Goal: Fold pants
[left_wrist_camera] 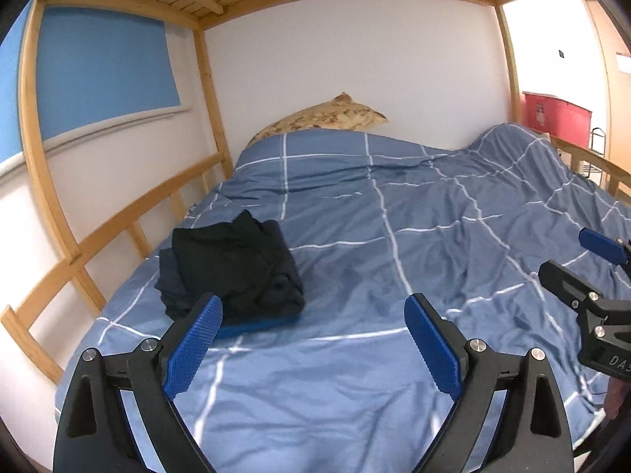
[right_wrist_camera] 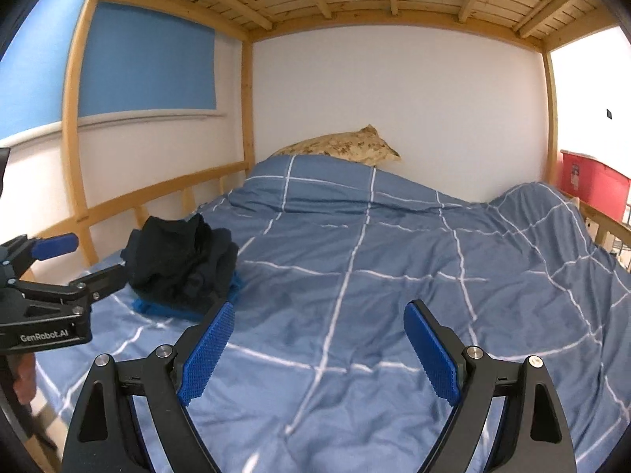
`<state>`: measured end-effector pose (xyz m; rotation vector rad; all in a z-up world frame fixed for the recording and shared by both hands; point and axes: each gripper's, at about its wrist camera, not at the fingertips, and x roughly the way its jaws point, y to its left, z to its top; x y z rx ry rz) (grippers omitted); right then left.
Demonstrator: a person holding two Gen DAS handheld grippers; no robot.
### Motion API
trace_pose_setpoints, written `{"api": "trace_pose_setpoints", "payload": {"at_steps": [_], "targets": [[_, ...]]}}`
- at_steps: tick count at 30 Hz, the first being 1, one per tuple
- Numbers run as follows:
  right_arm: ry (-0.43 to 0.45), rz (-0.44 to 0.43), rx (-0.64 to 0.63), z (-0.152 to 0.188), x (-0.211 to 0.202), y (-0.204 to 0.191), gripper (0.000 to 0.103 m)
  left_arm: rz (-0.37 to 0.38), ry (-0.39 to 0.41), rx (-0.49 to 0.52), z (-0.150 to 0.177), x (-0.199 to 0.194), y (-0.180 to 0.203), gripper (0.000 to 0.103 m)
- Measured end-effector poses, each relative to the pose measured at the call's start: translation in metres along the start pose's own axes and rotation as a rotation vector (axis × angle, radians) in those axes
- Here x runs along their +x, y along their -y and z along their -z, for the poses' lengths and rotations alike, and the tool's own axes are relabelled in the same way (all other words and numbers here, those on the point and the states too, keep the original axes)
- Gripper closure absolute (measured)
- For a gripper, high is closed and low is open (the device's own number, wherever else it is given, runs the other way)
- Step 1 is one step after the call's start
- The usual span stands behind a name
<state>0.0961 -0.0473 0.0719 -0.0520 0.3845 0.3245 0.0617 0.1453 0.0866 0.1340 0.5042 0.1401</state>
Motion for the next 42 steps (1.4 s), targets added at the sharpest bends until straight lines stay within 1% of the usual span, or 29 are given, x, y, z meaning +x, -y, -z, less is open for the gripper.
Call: {"api": "trace_pose_setpoints", "payload": {"at_steps": [5, 11, 18, 25, 30, 37, 42], "targets": [[0.003, 0.008, 0.018, 0.013, -0.028, 0.020, 0.015, -0.012, 0.021, -0.018, 0.008, -0.023, 0.023, 0.008], [-0.002, 0.027, 0.050, 0.026, -0.057, 0.043, 0.015, 0.008, 0.024, -0.002, 0.019, -0.037, 0.051, 0.008], [-0.008, 0.060, 0.076, 0.037, -0.076, 0.061, 0.015, 0.043, 0.035, -0.002, 0.021, -0.047, 0.071, 0.008], [-0.018, 0.081, 0.100, 0.045, -0.085, 0.075, 0.015, 0.057, 0.039, -0.006, 0.020, -0.052, 0.081, 0.008], [-0.020, 0.081, 0.117, 0.048, -0.087, 0.081, 0.015, 0.060, 0.041, -0.002, 0.018, -0.053, 0.084, 0.008], [-0.021, 0.083, 0.120, 0.048, -0.087, 0.082, 0.015, 0.067, 0.043, -0.001, 0.018, -0.053, 0.087, 0.008], [-0.015, 0.083, 0.125, 0.048, -0.088, 0.085, 0.014, 0.085, 0.050, -0.009, 0.020, -0.053, 0.089, 0.008]]}}
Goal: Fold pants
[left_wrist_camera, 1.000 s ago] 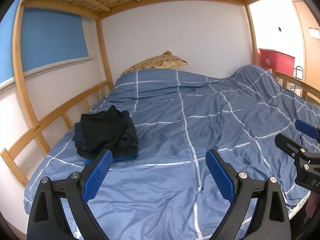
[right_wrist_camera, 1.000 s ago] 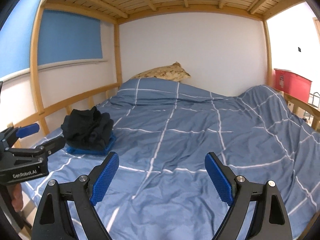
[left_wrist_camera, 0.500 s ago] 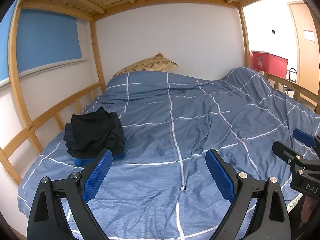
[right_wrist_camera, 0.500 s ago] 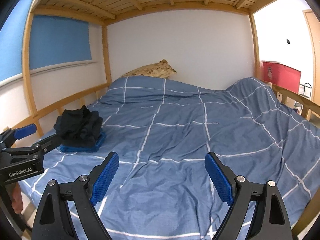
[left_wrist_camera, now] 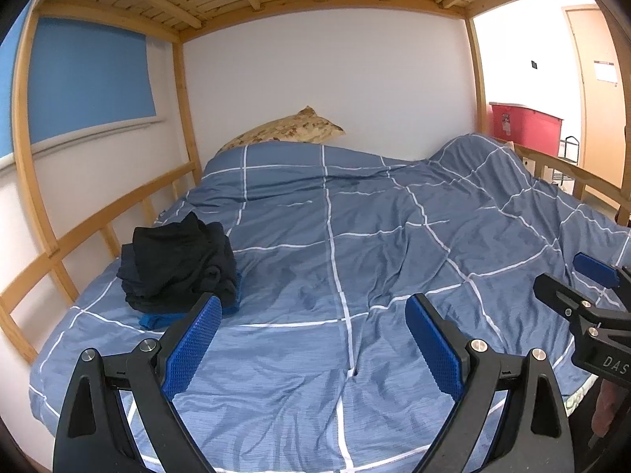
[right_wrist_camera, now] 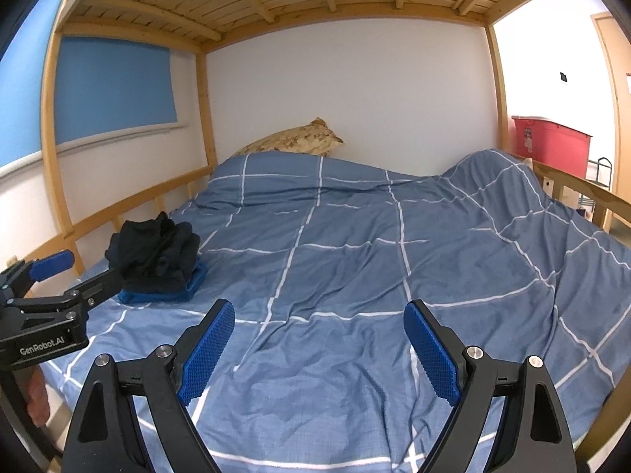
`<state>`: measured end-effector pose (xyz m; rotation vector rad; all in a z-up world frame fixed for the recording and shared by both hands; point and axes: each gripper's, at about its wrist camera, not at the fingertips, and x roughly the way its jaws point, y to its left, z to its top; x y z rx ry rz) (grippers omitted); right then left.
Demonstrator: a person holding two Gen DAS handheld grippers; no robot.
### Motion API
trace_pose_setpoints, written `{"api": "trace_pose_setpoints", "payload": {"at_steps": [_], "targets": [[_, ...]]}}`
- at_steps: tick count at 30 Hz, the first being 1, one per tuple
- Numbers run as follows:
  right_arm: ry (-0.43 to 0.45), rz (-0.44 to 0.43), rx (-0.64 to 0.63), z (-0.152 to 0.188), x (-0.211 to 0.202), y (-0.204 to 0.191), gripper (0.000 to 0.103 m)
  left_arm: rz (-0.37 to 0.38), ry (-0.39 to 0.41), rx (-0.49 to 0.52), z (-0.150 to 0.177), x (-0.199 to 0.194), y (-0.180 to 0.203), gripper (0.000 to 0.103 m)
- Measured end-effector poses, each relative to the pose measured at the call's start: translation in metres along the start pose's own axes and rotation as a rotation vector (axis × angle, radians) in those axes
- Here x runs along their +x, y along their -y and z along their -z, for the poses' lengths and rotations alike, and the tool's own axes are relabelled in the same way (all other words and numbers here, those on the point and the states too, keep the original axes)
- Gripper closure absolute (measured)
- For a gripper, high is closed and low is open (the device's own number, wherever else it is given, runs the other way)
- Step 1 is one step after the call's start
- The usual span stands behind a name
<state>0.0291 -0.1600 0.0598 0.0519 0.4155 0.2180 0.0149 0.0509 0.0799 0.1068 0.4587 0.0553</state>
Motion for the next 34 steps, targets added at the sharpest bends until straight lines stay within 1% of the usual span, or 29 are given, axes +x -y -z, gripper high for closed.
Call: {"api": "trace_pose_setpoints", "payload": {"at_steps": [3, 4, 5, 12, 34], "targets": [[-0.001, -0.002, 0.001, 0.0002, -0.0004, 0.0005, 0.015, 0.004, 0.003, -0.008, 0.0007, -0.0012, -0.0008, 0.007], [-0.002, -0.002, 0.001, -0.0002, -0.0002, 0.0010, 0.015, 0.001, 0.002, -0.011, 0.0007, -0.0016, -0.0009, 0.002], [0.000, -0.002, 0.001, -0.0002, -0.0003, 0.0007, 0.015, -0.001, 0.005, -0.015, 0.0006, -0.0016, -0.0019, 0.001], [-0.003, -0.001, 0.002, -0.0005, -0.0003, 0.0004, 0.015, 0.015, 0.015, -0.031, 0.0010, -0.0043, -0.0034, 0.001], [-0.017, 0.001, 0.006, -0.0005, 0.0027, 0.0032, 0.015, -0.001, 0.007, -0.070, 0.0054, -0.0013, -0.0095, 0.001]]}}
